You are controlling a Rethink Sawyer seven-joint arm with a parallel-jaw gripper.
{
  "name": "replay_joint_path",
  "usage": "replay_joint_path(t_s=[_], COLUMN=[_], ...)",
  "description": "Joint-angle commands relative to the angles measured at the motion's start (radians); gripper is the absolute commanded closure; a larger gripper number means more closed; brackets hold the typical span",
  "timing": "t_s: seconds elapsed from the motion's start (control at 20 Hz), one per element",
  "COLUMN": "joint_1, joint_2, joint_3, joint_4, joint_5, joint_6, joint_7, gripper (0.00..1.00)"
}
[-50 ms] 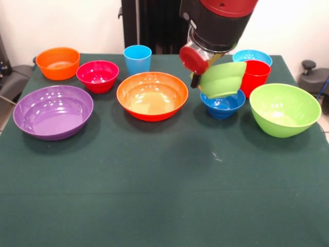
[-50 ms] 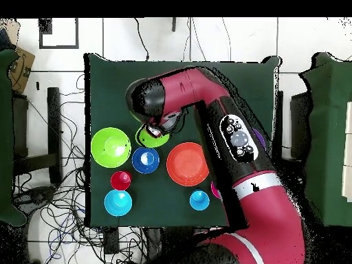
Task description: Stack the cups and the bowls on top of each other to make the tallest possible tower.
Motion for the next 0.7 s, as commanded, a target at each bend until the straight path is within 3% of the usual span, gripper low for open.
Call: replay_joint_path(t_s=[0.05,0.2,0.7], joint_1=[-0.002,0.001,0.046], joint_2=[0.037,0.081,0.122], joint_3=[-0.03,-0.041,-0.101], joint_4=[-0.061,-0.087,-0.144], joint_5=[-0.104,-0.139,-0.22], joint_6=[-0.099,-0.11,0.059], joint_7=[-0.137,-0.163,-0.226], gripper=[1.0,1.0,1.0])
